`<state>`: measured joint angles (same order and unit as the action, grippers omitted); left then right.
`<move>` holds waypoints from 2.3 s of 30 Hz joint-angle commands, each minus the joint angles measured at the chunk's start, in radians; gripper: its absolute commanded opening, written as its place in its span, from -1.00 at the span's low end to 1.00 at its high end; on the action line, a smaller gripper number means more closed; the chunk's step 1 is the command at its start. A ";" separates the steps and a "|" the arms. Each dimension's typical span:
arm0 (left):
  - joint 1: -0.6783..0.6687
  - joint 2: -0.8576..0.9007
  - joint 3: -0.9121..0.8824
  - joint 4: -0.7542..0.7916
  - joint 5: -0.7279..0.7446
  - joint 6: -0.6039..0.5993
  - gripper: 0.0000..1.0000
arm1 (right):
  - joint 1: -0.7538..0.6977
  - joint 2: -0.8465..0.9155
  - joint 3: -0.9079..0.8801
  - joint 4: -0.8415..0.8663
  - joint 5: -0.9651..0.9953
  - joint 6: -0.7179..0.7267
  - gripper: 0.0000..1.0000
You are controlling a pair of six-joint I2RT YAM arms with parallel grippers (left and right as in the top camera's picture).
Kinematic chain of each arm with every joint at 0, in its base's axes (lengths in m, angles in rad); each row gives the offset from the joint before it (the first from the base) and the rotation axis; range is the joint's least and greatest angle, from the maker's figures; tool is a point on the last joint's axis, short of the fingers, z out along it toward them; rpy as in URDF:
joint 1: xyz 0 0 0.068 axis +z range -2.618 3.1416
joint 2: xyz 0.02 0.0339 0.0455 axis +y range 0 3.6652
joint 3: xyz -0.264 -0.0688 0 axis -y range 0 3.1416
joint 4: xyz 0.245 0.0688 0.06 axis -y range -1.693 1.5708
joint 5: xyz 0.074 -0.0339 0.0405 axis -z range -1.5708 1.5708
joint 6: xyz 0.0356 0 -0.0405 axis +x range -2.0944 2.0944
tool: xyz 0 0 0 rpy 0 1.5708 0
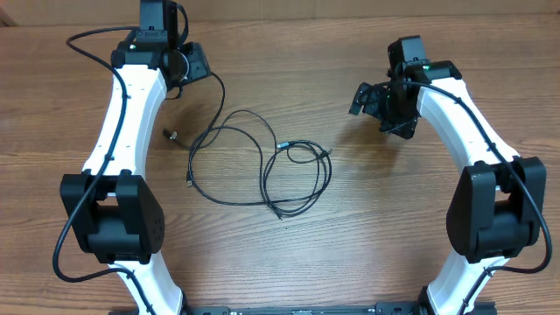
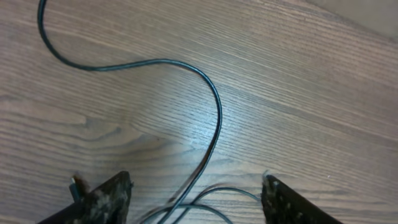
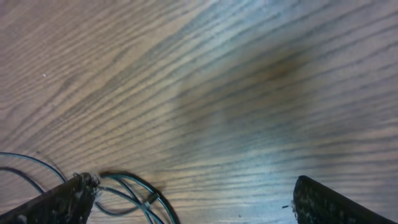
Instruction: Untangle cables
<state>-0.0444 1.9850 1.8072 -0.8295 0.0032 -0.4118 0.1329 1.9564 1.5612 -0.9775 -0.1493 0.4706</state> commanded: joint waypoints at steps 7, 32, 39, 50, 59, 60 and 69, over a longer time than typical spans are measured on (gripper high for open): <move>0.000 -0.002 0.008 0.062 -0.100 -0.119 -0.53 | 0.002 -0.003 -0.002 0.012 -0.001 0.000 1.00; -0.002 0.443 0.008 0.480 -0.167 -0.138 0.77 | 0.002 -0.003 -0.003 0.012 -0.001 0.000 0.99; -0.001 0.448 0.008 0.303 -0.161 -0.134 0.18 | 0.002 -0.003 -0.003 0.012 -0.001 0.000 1.00; -0.006 0.432 0.055 -0.058 -0.113 0.051 0.42 | 0.002 -0.003 -0.002 0.012 -0.001 0.000 1.00; 0.002 0.420 0.344 -0.297 0.156 0.180 0.18 | 0.002 -0.003 -0.002 0.012 0.000 0.000 1.00; -0.008 0.420 0.343 -0.302 0.151 0.206 0.11 | 0.002 -0.003 -0.002 0.012 -0.001 0.000 1.00; -0.060 0.422 0.261 -0.336 -0.102 0.265 0.01 | 0.002 -0.003 -0.002 0.012 -0.001 0.000 1.00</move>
<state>-0.0937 2.4020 2.1056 -1.1618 -0.0025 -0.1967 0.1329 1.9564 1.5612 -0.9688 -0.1497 0.4706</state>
